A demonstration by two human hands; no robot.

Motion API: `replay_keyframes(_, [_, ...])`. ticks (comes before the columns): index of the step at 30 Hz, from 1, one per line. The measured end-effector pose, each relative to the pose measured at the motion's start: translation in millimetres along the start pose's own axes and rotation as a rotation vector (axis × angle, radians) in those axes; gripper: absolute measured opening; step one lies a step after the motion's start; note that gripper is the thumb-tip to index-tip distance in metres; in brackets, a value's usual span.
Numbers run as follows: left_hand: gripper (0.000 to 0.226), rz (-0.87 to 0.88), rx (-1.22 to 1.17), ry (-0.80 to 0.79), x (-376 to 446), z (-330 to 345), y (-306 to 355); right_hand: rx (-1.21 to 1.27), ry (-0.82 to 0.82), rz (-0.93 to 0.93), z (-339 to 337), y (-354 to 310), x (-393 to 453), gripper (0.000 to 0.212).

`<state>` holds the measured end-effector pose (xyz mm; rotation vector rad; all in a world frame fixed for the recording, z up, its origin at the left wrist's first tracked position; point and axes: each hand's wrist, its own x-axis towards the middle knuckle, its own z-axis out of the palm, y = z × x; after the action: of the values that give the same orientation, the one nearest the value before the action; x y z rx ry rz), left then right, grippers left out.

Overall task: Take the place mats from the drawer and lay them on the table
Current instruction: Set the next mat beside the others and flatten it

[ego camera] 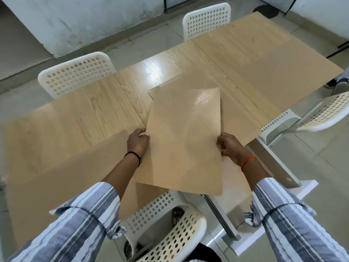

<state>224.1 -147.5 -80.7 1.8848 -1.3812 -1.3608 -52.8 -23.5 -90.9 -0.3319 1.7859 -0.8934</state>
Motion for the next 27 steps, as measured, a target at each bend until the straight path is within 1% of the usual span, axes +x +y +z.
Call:
replay_keyframes(2, [0.027,0.103,0.066,0.024,-2,0,3,0.027,-0.001,-0.016,6,0,-3,0.019])
replay_keyframes(5, [0.027,0.160,0.094,0.020,-6,-3,6,-0.023,0.039,-0.128,14,1,-5,0.011])
replay_keyframes(10, [0.026,0.140,-0.007,0.070,-12,-36,5,-0.100,0.026,-0.329,36,-8,-18,0.030])
replay_keyframes(14, [0.026,0.143,-0.085,0.124,-21,-84,-4,-0.119,-0.028,-0.437,63,-25,-40,0.032])
replay_keyframes(17, [0.024,0.124,-0.156,0.155,-28,-121,-10,-0.118,-0.028,-0.499,89,-34,-56,0.037])
replay_keyframes(20, [0.024,0.107,-0.220,0.181,-35,-160,-20,-0.097,-0.053,-0.540,121,-44,-80,0.030])
replay_keyframes(24, [0.022,0.109,-0.261,0.191,-39,-220,-36,-0.037,-0.070,-0.559,172,-48,-115,0.028])
replay_keyframes(27, [0.018,0.134,-0.275,0.154,-39,-260,-47,0.019,-0.064,-0.573,213,-40,-140,0.028])
